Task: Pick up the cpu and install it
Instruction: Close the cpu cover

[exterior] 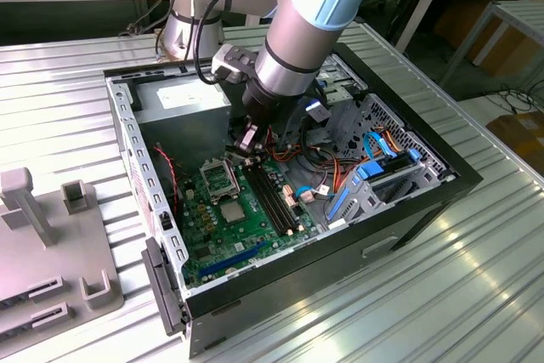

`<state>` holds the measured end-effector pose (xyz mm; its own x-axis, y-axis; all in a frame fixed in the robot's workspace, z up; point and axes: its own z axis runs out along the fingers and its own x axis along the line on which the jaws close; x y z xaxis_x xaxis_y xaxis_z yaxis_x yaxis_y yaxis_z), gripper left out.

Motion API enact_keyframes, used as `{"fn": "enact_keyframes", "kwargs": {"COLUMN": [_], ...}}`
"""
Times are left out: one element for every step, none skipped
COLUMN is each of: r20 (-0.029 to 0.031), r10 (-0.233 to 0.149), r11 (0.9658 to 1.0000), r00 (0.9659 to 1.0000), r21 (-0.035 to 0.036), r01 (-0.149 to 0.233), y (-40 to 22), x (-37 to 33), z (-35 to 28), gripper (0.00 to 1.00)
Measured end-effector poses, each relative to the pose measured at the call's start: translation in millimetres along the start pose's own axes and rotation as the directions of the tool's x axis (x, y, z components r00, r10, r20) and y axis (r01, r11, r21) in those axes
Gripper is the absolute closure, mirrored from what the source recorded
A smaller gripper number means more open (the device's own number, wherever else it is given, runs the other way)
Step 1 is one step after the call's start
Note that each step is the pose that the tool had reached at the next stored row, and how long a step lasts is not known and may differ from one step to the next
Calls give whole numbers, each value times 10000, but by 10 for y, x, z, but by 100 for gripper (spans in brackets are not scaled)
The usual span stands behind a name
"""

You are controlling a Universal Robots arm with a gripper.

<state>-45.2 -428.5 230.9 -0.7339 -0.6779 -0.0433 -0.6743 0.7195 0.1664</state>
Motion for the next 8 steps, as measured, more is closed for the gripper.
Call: {"fn": "enact_keyframes", "kwargs": {"r20": [2,4,1,0,3,5,9,17], "r10": [0,-1,-1,0,-1,-1,-1,-3], "r11": [10000,10000,10000,10000,10000,10000,10000,10000], "r00": [10000,10000,10000,10000,10000,10000,10000,10000], "r21": [-1,-2,-1,-1,-3,-3,-9,-18], "r01": [0,1,1,0,1,1,1,3], "y": [0,-1,-3,-4,-4,-1,2,2], "x": [0,0,1,3,11,19,25,28], "z": [3,8,12,17,25,32,40,45], "gripper": [89,89,89,89,89,89,89,89]}}
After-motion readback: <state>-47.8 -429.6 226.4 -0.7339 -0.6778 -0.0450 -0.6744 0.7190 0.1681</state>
